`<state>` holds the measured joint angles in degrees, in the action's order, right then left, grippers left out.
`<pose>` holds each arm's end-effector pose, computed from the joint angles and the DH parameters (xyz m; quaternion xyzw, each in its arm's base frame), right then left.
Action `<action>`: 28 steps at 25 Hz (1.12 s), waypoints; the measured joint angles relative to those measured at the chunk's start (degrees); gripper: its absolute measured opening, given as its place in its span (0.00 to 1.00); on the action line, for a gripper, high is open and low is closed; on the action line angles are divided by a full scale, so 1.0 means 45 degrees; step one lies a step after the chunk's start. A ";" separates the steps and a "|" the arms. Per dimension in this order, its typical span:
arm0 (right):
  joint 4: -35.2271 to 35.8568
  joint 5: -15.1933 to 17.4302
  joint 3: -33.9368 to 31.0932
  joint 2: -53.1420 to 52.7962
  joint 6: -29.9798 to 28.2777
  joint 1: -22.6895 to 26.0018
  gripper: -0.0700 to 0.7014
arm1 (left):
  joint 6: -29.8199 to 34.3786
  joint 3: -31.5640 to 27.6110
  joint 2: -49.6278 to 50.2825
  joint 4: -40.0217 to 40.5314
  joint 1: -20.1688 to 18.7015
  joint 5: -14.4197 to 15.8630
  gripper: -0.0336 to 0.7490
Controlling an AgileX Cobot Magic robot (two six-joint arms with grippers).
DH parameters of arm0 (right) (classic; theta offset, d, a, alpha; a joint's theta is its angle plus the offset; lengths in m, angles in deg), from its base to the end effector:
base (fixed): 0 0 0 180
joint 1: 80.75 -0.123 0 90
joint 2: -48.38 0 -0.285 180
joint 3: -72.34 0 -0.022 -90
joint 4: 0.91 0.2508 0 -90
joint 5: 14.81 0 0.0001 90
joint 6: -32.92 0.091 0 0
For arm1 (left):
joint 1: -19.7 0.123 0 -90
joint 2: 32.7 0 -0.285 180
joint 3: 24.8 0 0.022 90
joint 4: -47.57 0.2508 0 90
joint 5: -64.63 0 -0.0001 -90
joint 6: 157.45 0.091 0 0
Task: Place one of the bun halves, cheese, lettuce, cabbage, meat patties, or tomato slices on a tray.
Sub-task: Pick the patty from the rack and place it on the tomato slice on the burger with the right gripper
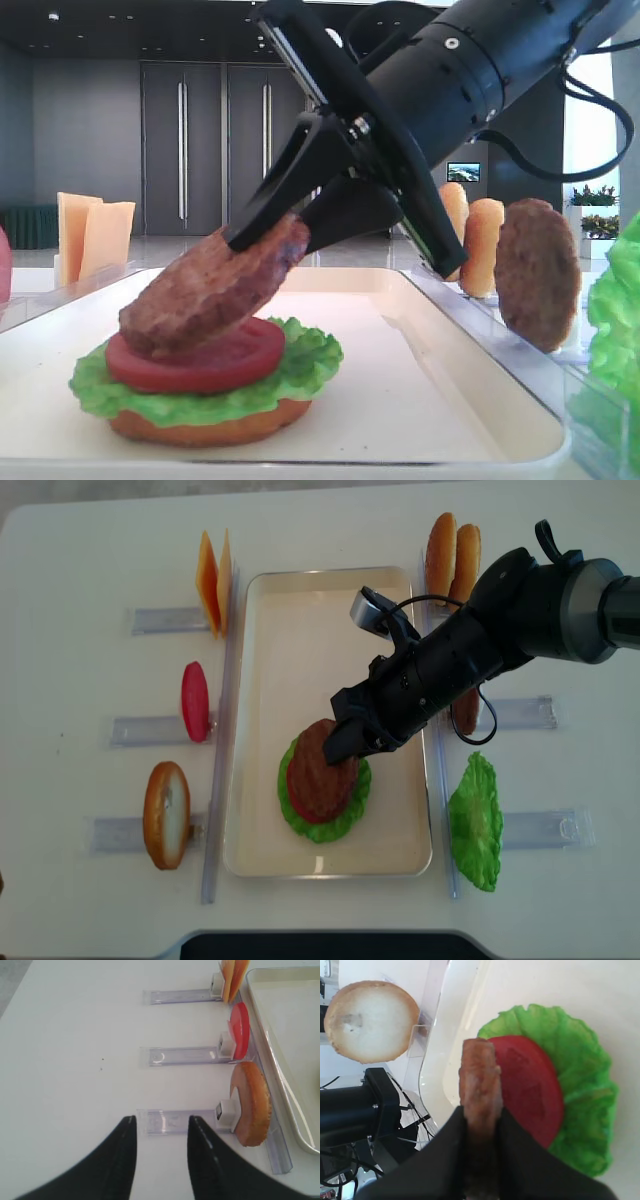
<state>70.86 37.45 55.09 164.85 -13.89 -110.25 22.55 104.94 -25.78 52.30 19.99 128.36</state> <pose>0.2693 0.2310 0.1660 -0.1991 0.8725 0.4455 0.0251 -0.0062 0.0067 0.2652 -0.0046 0.8692 0.0424 0.4926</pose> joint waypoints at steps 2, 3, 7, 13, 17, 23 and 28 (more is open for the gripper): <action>0.0000 -0.0010 0.0000 0.0000 0.0000 0.0000 0.26 | 0.0000 0.0000 0.0000 0.0000 0.0000 0.0000 0.38; 0.0000 -0.0010 0.0000 0.0000 0.0000 0.0000 0.26 | 0.0000 0.0000 0.0000 0.0000 0.0000 0.0000 0.38; 0.0000 -0.0027 0.0000 0.0000 0.0000 0.0000 0.26 | 0.0000 0.0000 0.0000 0.0000 0.0000 0.0000 0.38; -0.0056 -0.0371 -0.0010 0.0000 0.0000 0.0000 0.48 | 0.0000 0.0000 0.0000 0.0000 0.0000 0.0000 0.38; -0.0380 -0.0461 -0.0010 -0.0013 0.0000 0.0000 0.57 | 0.0000 0.0000 0.0000 0.0000 0.0000 0.0000 0.38; -0.1584 -0.1347 -0.0010 -0.0903 0.0260 0.0000 0.58 | 0.0000 0.0000 0.0000 0.0000 0.0000 0.0000 0.38; -0.2220 -0.2210 -0.0012 -0.2288 0.0447 0.0000 0.58 | 0.0000 0.0000 0.0000 0.0000 0.0000 0.0000 0.38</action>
<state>60.87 27.51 55.03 154.55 -11.88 -110.25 22.55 104.94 -25.78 52.30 19.99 128.36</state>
